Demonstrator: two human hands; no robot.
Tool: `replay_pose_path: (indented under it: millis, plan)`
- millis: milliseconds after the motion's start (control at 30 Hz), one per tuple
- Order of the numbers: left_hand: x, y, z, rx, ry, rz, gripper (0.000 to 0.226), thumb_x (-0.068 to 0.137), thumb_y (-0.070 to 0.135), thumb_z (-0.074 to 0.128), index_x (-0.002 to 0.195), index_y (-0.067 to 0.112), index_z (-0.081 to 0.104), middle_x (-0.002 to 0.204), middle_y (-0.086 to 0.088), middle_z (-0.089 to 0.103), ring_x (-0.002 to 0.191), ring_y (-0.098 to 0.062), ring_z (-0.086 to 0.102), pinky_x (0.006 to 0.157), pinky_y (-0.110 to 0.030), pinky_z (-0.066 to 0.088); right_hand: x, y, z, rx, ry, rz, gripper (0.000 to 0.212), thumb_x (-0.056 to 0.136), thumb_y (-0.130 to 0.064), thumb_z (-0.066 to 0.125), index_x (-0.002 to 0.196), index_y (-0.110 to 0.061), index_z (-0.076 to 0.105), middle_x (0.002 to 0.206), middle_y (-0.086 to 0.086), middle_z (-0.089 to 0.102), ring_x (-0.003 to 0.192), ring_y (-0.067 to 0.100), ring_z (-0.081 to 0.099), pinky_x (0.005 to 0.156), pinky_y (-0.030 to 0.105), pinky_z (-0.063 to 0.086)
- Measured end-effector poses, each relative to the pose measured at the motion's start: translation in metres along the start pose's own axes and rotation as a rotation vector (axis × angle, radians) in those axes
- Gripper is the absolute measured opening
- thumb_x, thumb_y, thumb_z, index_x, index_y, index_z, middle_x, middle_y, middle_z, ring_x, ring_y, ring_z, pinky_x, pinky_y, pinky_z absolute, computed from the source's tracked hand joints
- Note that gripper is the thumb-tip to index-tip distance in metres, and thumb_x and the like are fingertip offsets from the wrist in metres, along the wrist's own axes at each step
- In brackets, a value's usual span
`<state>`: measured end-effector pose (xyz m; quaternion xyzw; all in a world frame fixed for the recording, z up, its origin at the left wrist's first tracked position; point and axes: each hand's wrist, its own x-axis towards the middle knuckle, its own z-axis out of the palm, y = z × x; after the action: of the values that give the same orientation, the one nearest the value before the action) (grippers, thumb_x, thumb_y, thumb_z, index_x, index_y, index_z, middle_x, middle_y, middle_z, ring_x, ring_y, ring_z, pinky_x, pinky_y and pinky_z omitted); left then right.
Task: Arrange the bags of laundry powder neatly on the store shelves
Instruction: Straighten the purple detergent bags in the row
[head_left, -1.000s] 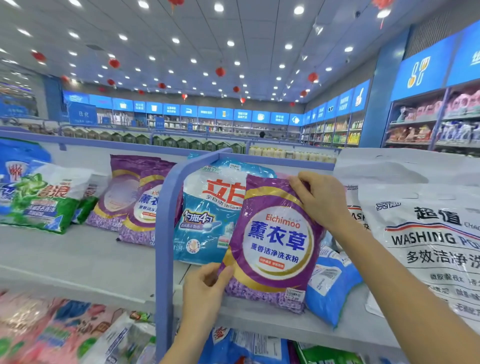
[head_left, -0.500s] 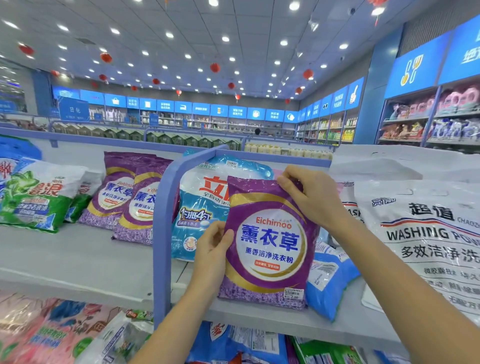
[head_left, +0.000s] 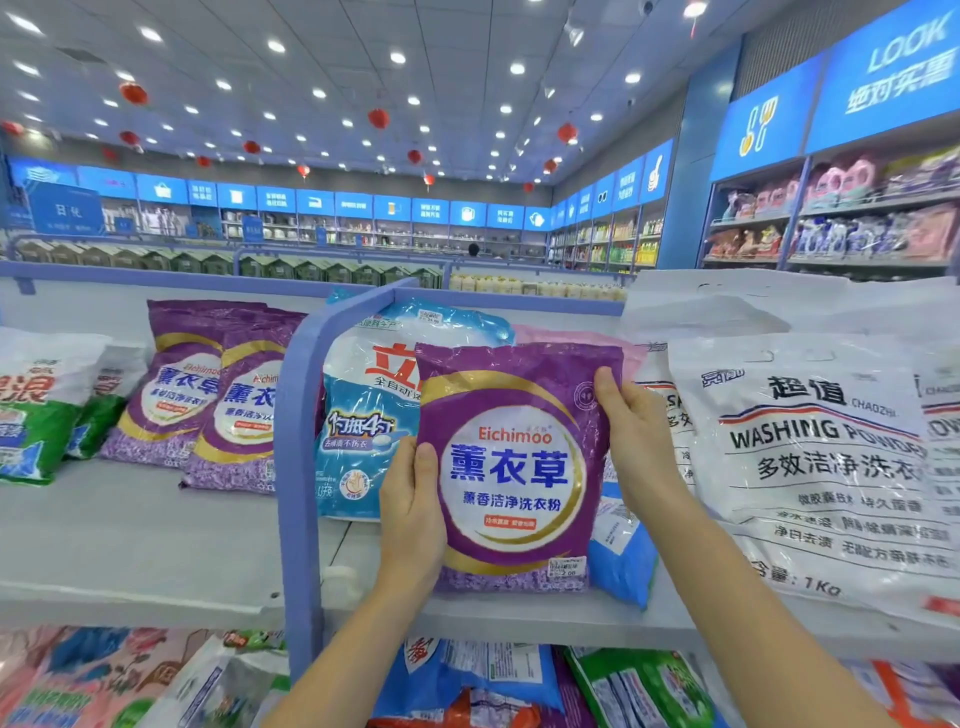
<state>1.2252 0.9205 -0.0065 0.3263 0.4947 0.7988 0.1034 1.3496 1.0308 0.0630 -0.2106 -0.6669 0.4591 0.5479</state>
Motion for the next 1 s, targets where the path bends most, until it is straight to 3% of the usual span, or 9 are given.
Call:
replay_pose_path:
  millis: [167, 267, 400, 533, 767, 867, 933, 1000]
  plan:
    - [0.003, -0.009, -0.003, 0.067, -0.016, 0.039, 0.023, 0.098, 0.031, 0.035, 0.106, 0.019, 0.053, 0.102, -0.002, 0.063, 0.097, -0.014, 0.063, 0.078, -0.029, 0.055, 0.005, -0.010, 0.012, 0.127, 0.029, 0.061, 0.035, 0.097, -0.025, 0.044, 0.068, -0.013, 0.057, 0.050, -0.008, 0.063, 0.049, 0.006, 0.059, 0.051, 0.019, 0.048]
    - [-0.001, -0.006, -0.004, 0.075, -0.049, 0.082, 0.016, 0.096, 0.034, 0.035, 0.094, 0.027, 0.049, 0.092, 0.003, 0.063, 0.083, -0.006, 0.064, 0.069, -0.024, 0.055, 0.002, -0.008, 0.014, 0.192, 0.103, 0.146, 0.034, 0.097, -0.027, 0.044, 0.071, -0.014, 0.059, 0.055, -0.008, 0.065, 0.054, 0.010, 0.060, 0.059, 0.025, 0.050]
    - [-0.009, 0.001, -0.010, 0.179, -0.106, 0.255, 0.022, 0.093, 0.051, 0.039, 0.094, 0.031, 0.046, 0.086, 0.013, 0.064, 0.081, -0.002, 0.066, 0.063, -0.025, 0.056, -0.006, -0.012, 0.007, 0.175, 0.184, 0.106, 0.038, 0.098, -0.031, 0.043, 0.070, -0.015, 0.064, 0.069, 0.006, 0.065, 0.072, 0.026, 0.059, 0.076, 0.046, 0.050]
    - [-0.020, 0.017, -0.019, 0.240, -0.125, 0.395, 0.021, 0.086, 0.049, 0.035, 0.091, 0.032, 0.046, 0.086, 0.022, 0.064, 0.079, -0.002, 0.064, 0.061, -0.024, 0.055, -0.016, -0.037, 0.003, 0.195, 0.166, 0.009, 0.036, 0.098, -0.030, 0.042, 0.076, -0.013, 0.064, 0.067, 0.001, 0.067, 0.064, 0.018, 0.062, 0.069, 0.033, 0.052]
    - [-0.049, 0.043, -0.054, 0.469, -0.075, 0.602, 0.013, 0.092, 0.039, 0.031, 0.086, 0.034, 0.042, 0.066, 0.012, 0.052, 0.059, -0.002, 0.054, 0.045, -0.009, 0.035, -0.057, -0.070, 0.006, 0.268, 0.047, 0.018, 0.037, 0.099, -0.030, 0.038, 0.077, -0.016, 0.065, 0.063, -0.005, 0.070, 0.058, 0.009, 0.065, 0.062, 0.026, 0.054]
    - [-0.063, 0.052, -0.074, 0.537, 0.004, 0.561, 0.017, 0.095, 0.029, 0.034, 0.080, 0.033, 0.040, 0.061, 0.010, 0.051, 0.057, -0.004, 0.054, 0.044, -0.012, 0.034, -0.079, -0.079, 0.017, 0.300, -0.017, 0.037, 0.037, 0.099, -0.030, 0.039, 0.075, -0.020, 0.066, 0.066, -0.006, 0.071, 0.061, 0.009, 0.066, 0.067, 0.031, 0.054]
    - [-0.076, 0.057, -0.090, 0.516, 0.036, 0.487, 0.018, 0.094, 0.035, 0.034, 0.082, 0.028, 0.045, 0.062, -0.001, 0.057, 0.059, -0.014, 0.056, 0.048, -0.023, 0.040, -0.094, -0.083, 0.027, 0.338, -0.058, 0.057, 0.038, 0.098, -0.031, 0.040, 0.073, -0.021, 0.066, 0.065, -0.006, 0.071, 0.061, 0.010, 0.065, 0.067, 0.032, 0.054]
    - [-0.090, 0.062, -0.107, 0.475, 0.048, 0.409, 0.033, 0.090, 0.046, 0.034, 0.087, 0.019, 0.052, 0.070, -0.008, 0.062, 0.064, -0.019, 0.058, 0.056, -0.032, 0.043, -0.108, -0.087, 0.041, 0.372, -0.099, 0.071, 0.046, 0.098, -0.032, 0.040, 0.064, -0.024, 0.070, 0.063, -0.006, 0.070, 0.059, 0.011, 0.065, 0.066, 0.032, 0.053]
